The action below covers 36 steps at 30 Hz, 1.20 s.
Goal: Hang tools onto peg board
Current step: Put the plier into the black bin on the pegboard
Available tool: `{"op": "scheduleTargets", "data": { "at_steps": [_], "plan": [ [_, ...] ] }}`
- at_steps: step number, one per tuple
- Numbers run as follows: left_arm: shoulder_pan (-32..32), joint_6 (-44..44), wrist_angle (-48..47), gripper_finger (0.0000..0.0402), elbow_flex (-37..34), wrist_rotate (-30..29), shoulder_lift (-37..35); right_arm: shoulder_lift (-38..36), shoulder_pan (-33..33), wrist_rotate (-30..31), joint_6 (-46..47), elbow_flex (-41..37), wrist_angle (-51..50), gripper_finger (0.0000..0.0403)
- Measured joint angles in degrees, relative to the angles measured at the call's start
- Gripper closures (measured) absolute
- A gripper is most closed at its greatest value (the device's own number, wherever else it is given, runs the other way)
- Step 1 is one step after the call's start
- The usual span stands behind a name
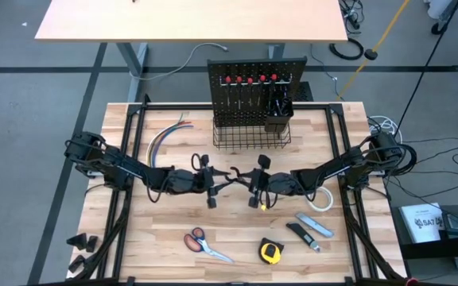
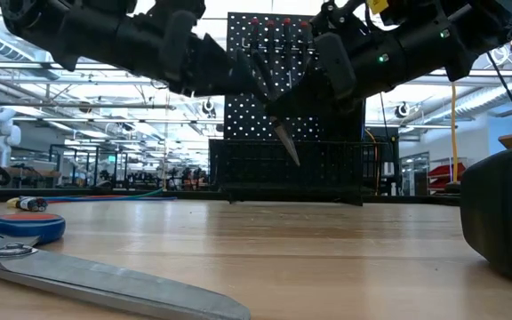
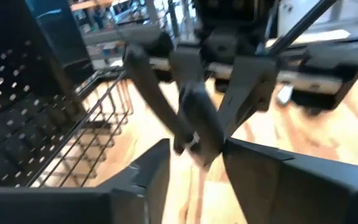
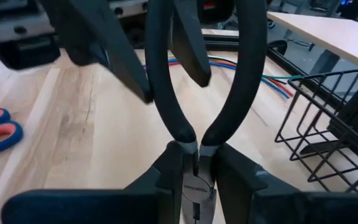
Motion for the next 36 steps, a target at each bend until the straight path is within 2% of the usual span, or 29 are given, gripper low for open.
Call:
{"op": "scheduleTargets", "data": {
  "at_steps": [4,9,16,23,29,33,36],
  "plan": [
    [-0.02,-2.26,-0.63,0.0213,0.0,-0.77,0.0,-0.02,0.02,3.04,1.48,0.02,-0.3,0.0341],
    [-0.17,-2.57,-2.93,0.0189,0.0,-0.72,-1.46,-2.45,0.03,6.59,2.85,0.02,-4.96,0.0341],
    [-0.2,-3.12,-9.23,0.0185,0.0,-0.46,-6.72,-11.51,2.08,12.68,1.42,0.02,-11.11,0.0341],
    [-0.22,-3.26,-10.54,0.0185,0.02,-0.24,-6.88,-24.7,4.02,23.71,-5.11,0.04,-18.06,0.0341],
    [-0.22,-4.61,-10.91,0.0185,0.02,-0.18,-6.86,-35.44,-0.36,25.31,-16.52,0.04,-9.9,0.0341],
    [-0.15,-4.58,-10.65,0.0185,0.02,-0.17,-6.86,-37.33,-5.22,25.29,-21.84,0.04,-2.74,0.0341],
    [-0.15,-4.58,-10.69,0.0185,0.02,-0.15,-6.86,-36.78,-9.03,24.7,-21.78,0.04,-1.94,0.0341]
  ]
}}
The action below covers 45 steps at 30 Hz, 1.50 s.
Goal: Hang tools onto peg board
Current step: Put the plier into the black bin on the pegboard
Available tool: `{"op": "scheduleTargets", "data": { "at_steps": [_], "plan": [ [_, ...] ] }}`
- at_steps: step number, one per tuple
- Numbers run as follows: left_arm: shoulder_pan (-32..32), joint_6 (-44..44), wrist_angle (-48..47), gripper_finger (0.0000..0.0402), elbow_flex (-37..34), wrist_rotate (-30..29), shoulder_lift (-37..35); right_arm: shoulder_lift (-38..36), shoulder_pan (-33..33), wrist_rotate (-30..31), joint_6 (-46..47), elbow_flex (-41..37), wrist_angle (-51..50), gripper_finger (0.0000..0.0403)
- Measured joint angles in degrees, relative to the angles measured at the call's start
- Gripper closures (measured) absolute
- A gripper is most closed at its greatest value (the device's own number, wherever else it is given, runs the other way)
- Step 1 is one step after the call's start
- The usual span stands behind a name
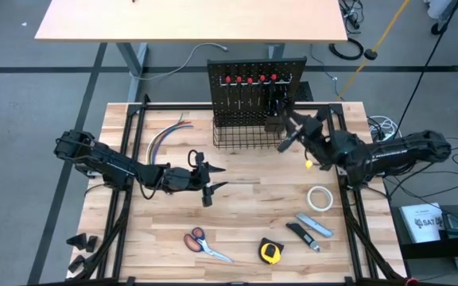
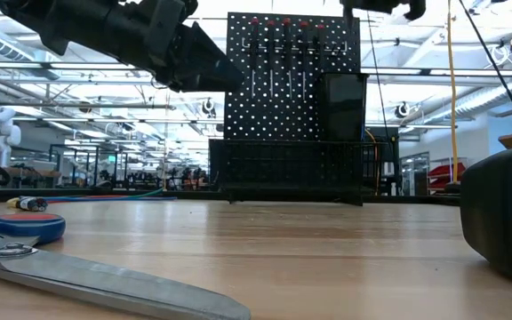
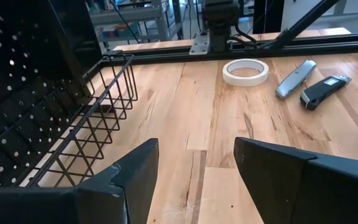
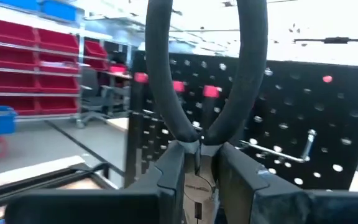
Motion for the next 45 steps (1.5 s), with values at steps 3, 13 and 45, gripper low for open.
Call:
{"op": "scheduleTargets", "data": {
  "at_steps": [3,13,45],
  "plan": [
    [0.0,-0.02,-0.09,0.0185,0.0,0.0,0.0,1.41,-3.47,-0.96,1.15,0.0,-0.63,0.0341],
    [0.0,-0.02,-0.64,0.0184,0.0,0.0,0.0,2.45,-10.52,-1.4,7.5,-1.94,-2.53,0.0341],
    [0.44,-0.11,-0.87,0.0185,0.0,0.0,0.0,2.43,-11.64,-1.33,11.73,-15.26,11.95,0.012]
  ]
}}
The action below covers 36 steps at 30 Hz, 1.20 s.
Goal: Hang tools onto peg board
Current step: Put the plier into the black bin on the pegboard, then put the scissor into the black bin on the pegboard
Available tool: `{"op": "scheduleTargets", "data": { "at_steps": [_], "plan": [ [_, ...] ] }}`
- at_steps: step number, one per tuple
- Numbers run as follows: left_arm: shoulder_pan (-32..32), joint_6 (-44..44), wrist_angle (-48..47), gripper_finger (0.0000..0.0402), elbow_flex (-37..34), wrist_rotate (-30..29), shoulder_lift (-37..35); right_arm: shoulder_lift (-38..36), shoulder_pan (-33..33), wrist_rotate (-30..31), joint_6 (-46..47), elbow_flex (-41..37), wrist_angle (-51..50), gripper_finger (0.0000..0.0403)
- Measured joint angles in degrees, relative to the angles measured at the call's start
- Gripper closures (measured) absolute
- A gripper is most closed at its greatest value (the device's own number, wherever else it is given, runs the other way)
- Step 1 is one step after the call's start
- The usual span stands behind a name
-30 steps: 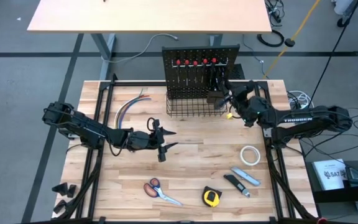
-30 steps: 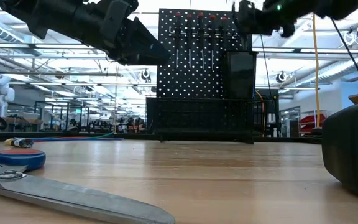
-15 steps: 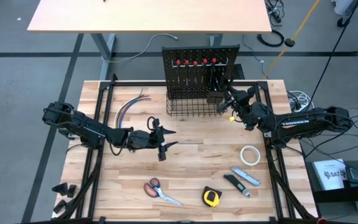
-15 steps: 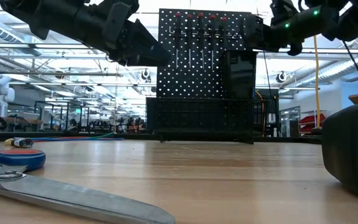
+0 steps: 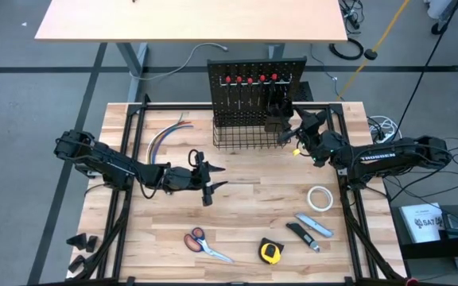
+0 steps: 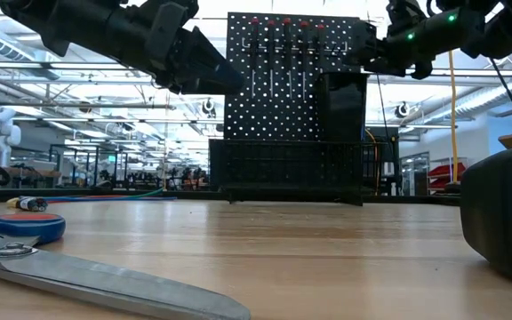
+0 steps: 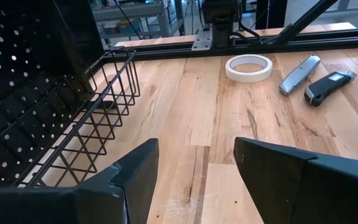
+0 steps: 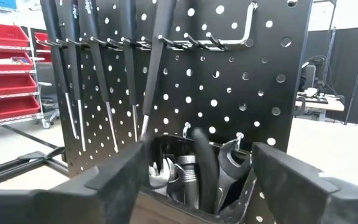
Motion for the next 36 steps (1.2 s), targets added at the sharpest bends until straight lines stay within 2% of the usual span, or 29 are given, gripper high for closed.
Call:
{"op": "scheduleTargets", "data": {
  "at_steps": [6,12,15,17,19,23,26,28,30,36],
  "plan": [
    [0.0,-0.02,-0.02,0.0185,0.0,0.0,0.0,-2.93,0.0,-0.01,-1.23,0.0,0.01,0.0103],
    [0.0,0.02,-0.24,0.0185,0.0,0.0,0.0,-9.53,0.69,-1.35,-1.3,0.0,-0.48,0.0102],
    [0.0,0.02,-0.72,0.0185,0.0,0.0,0.0,-12.49,2.05,-9.04,1.86,0.0,-2.71,0.0102],
    [-0.02,0.04,-0.97,0.0185,0.0,0.18,0.0,-13.67,2.87,-17.48,4.94,0.0,-5.36,0.0102],
    [0.01,0.13,-1.26,0.0185,0.0,2.81,0.0,-14.08,3.78,-26.58,8.37,0.0,-8.07,0.0102],
    [-0.02,2.04,-1.71,0.0185,0.0,15.71,0.0,-12.4,6.07,-46.12,13.0,0.0,-10.85,0.0102],
    [-0.46,4.24,-0.75,0.0185,0.0,27.76,0.0,-9.53,8.97,-56.08,15.34,0.0,-10.93,0.0102],
    [-1.63,6.51,-0.2,0.0185,0.0,33.86,0.0,-6.96,11.5,-58.25,16.04,0.0,-10.8,0.0102],
    [-3.5,8.3,0.02,0.0185,0.0,36.55,0.0,-3.83,14.14,-58.3,16.71,0.0,-10.81,0.0102],
    [-11.39,2.52,-3.65,0.0185,0.04,34.66,0.02,6.86,20.27,-57.99,18.7,0.0,-6.88,0.0102]
  ]
}}
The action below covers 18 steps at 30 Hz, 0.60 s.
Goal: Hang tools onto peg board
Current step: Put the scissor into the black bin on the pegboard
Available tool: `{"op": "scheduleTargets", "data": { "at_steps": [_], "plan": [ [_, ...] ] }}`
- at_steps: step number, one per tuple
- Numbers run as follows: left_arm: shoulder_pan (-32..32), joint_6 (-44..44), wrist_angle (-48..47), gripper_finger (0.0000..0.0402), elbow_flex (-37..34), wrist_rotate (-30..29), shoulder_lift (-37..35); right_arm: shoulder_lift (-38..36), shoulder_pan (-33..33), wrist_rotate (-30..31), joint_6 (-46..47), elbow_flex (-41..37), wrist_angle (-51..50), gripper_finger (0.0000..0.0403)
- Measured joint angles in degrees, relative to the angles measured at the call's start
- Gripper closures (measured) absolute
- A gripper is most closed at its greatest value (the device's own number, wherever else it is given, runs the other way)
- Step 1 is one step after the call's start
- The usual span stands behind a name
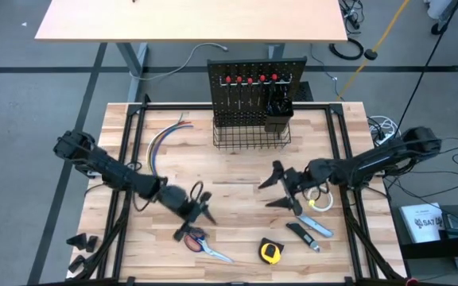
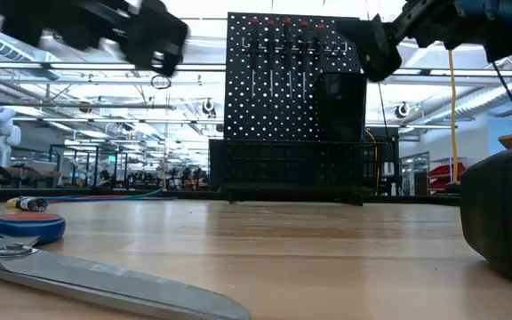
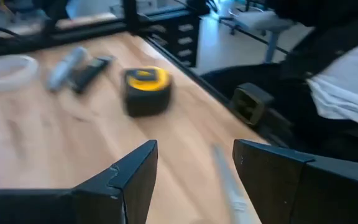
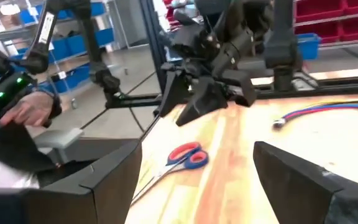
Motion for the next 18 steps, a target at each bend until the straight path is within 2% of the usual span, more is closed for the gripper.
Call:
{"op": "scheduleTargets", "data": {
  "at_steps": [5,10,14,18],
  "plan": [
    [-8.82,-2.41,-1.89,0.0185,0.0,-9.2,0.0,7.8,2.57,1.61,0.0,0.68,10.72,0.0102],
    [-13.79,-5.67,-9.99,0.0185,0.02,-17.55,0.0,11.39,2.87,1.35,-0.33,5.59,10.72,0.0102],
    [-13.84,-12.16,-20.87,0.0185,0.01,-20.5,0.0,12.73,2.85,1.34,-0.89,8.52,6.26,0.0102],
    [-13.9,-14.47,-24.83,0.019,-0.02,-18.52,0.02,13.35,2.85,1.31,-0.94,9.33,3.7,0.0102]
  ]
}}
